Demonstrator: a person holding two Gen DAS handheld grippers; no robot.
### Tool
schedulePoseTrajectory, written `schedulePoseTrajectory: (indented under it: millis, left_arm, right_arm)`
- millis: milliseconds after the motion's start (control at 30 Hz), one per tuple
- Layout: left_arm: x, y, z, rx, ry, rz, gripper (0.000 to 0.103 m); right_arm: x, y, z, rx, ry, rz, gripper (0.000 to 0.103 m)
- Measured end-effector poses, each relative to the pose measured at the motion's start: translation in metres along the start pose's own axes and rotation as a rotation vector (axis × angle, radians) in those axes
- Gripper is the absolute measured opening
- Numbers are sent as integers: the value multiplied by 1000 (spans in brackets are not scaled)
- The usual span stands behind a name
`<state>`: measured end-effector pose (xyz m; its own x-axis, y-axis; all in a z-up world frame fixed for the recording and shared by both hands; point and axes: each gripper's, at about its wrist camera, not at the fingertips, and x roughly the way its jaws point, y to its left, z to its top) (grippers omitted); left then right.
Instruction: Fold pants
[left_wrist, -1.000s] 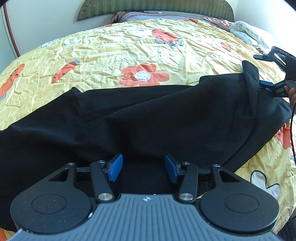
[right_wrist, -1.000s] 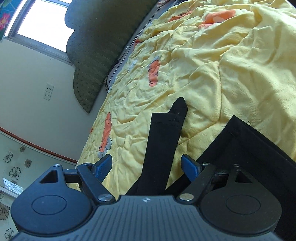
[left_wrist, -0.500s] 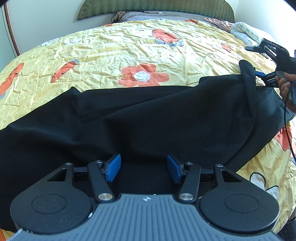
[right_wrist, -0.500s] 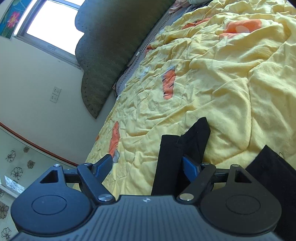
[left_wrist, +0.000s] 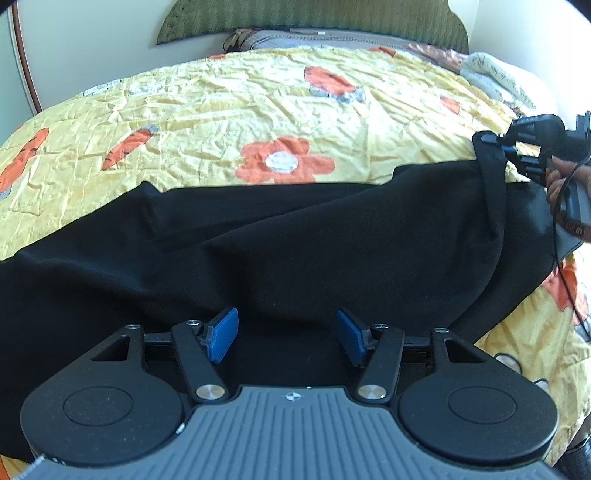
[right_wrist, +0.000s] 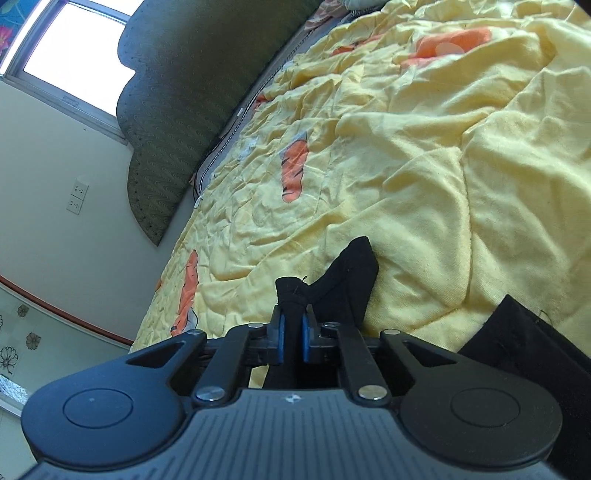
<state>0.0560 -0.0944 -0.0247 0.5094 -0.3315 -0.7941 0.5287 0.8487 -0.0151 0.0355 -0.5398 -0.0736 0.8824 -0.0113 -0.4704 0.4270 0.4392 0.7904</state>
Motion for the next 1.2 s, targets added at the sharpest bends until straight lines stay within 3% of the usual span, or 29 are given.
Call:
schedulePoseTrajectory:
  millis: [133, 300, 400, 500, 633, 800, 933, 967, 1000, 1100, 1200]
  left_arm:
    - [-10, -15, 5, 75, -65, -39, 63]
    - [-20, -60, 5, 251, -157, -115, 76]
    - [-22, -92, -2, 380, -181, -158, 77]
    - [-17, -118, -9, 469, -213, -104, 77]
    - [-7, -132, -12, 518, -260, -5, 65]
    - [0, -139, -17, 566, -290, 17, 58]
    - [8, -146, -19, 579, -267, 17, 31]
    - [10, -146, -20, 572, -264, 16, 20]
    - [10, -145, -20, 566, -265, 23, 17]
    - [8, -137, -11, 503, -302, 55, 12]
    - [-16, -121, 6, 371, -403, 78, 11]
  right_arm:
    - [-34, 17, 1, -51, -87, 9, 7]
    - [-81, 29, 5, -79, -162, 33, 7]
    - [-105, 35, 3, -112, -196, 31, 7]
    - [-119, 34, 3, -110, -204, 41, 7]
    - [-129, 31, 0, -107, -203, 49, 7]
    - [-132, 29, 3, -84, -193, 72, 7]
    - [-135, 38, 5, -103, -198, 92, 7]
    - [-135, 41, 6, -108, -199, 98, 7]
    - [-134, 43, 7, -115, -197, 100, 7]
    - [-126, 53, 13, -127, -171, 99, 7]
    - [-136, 67, 16, -142, -198, 184, 7]
